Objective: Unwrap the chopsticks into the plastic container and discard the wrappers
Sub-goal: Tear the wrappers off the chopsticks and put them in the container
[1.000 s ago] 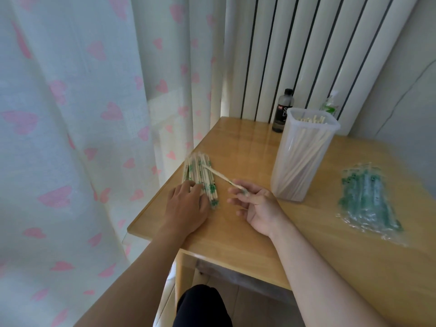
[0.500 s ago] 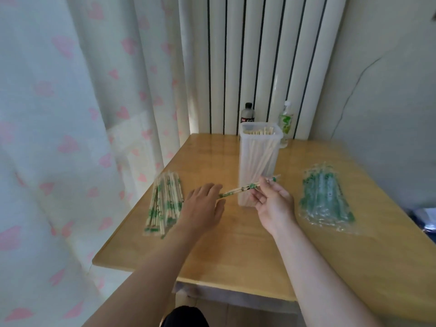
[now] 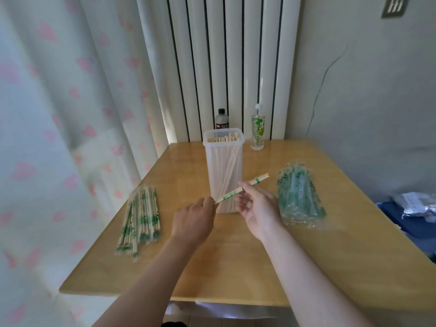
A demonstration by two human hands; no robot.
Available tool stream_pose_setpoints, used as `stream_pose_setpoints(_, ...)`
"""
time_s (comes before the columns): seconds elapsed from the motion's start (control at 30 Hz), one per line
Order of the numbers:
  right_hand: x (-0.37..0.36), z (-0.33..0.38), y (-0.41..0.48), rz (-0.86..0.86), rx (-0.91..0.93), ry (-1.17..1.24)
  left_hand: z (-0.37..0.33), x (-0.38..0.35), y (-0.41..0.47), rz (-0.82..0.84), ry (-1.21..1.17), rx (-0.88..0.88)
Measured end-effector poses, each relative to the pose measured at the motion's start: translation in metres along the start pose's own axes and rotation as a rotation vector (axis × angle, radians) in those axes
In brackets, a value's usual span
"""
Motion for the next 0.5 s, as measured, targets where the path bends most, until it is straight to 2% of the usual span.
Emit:
stream_pose_setpoints(0.17,0.012,0.023,0.012,-0.098,0.035,0.061,0.016,0.000,-0.002,0.026,0.004,-0.042)
stream_pose_setpoints(0.5,0.015,0.025,0.012,-0.093,0.056,0.061,0.017,0.000,0.004,0.087,0.037,-0.065)
Point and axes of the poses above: each hand's wrist, its own y-axis towards the middle knuckle, its own x-axis out of the back of the hand, z = x × y, the point moved 5 cm from there along y, towards the middle knuckle, and after that the axes turned 10 degrees about -z, right-handed, at the moved point
